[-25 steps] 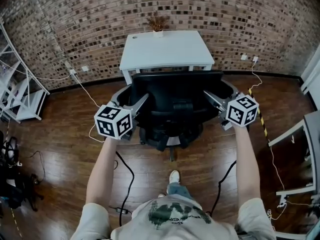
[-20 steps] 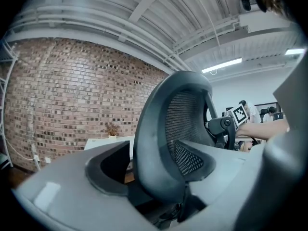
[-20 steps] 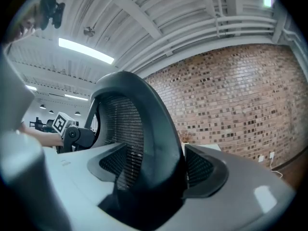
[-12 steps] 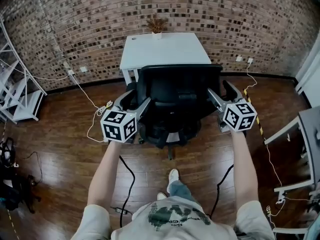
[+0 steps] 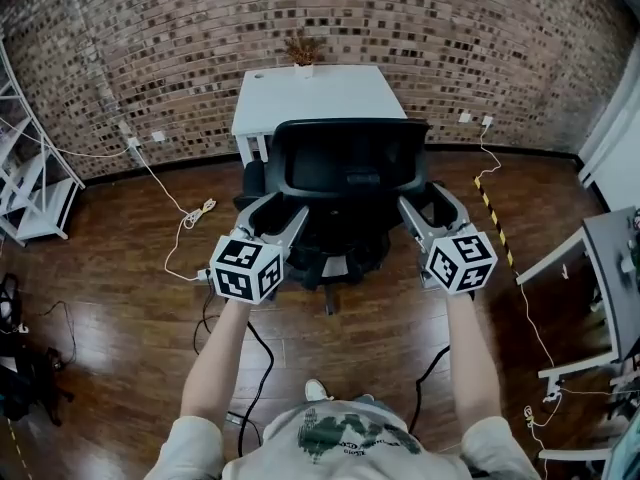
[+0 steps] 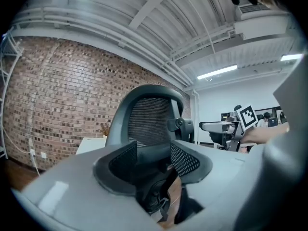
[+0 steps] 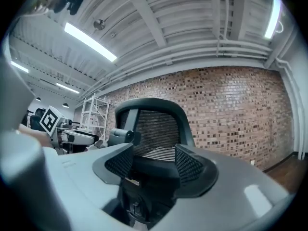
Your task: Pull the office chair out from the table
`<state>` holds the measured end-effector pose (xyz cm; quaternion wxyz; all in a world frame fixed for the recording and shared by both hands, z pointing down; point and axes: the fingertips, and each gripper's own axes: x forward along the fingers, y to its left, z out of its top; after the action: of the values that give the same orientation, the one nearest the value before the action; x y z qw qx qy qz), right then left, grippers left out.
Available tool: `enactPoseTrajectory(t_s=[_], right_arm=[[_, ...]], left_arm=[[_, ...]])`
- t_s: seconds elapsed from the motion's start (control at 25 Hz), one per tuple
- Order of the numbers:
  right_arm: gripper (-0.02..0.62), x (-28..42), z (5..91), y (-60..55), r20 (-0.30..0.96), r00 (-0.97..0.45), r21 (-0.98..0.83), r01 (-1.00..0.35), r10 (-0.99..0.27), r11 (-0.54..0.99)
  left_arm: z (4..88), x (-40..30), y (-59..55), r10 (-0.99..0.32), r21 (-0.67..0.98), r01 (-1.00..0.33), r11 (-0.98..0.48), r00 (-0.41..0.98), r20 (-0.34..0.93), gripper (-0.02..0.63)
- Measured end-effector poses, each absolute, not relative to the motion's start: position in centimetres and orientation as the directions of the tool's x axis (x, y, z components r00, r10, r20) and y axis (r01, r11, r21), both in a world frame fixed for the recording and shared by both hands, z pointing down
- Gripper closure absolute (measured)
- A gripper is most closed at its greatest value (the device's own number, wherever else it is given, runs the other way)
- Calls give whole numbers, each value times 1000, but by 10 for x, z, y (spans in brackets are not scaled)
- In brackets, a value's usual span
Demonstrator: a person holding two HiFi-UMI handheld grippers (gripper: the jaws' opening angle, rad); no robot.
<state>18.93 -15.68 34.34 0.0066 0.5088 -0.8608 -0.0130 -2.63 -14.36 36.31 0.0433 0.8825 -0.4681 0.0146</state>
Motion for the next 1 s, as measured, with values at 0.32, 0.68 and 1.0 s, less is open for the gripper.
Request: enactPoseTrajectory(t_s=[0.32,0.68,1.0], right_arm=[[413,175,335,-82,-85,-506,29,-862,-858,506],[530,164,341,10,-128,-544,29,-838,-829,545],[594,159,351,59,-123,-579,2,-812,-806,583]], left_arm=[[360,18,-82,-829,48,-831,-555,557,52,471],[363,66,2,-831,54,-832,-553,555,33,532],[355,89,61,-832,20,-832,-555,555,7,581]])
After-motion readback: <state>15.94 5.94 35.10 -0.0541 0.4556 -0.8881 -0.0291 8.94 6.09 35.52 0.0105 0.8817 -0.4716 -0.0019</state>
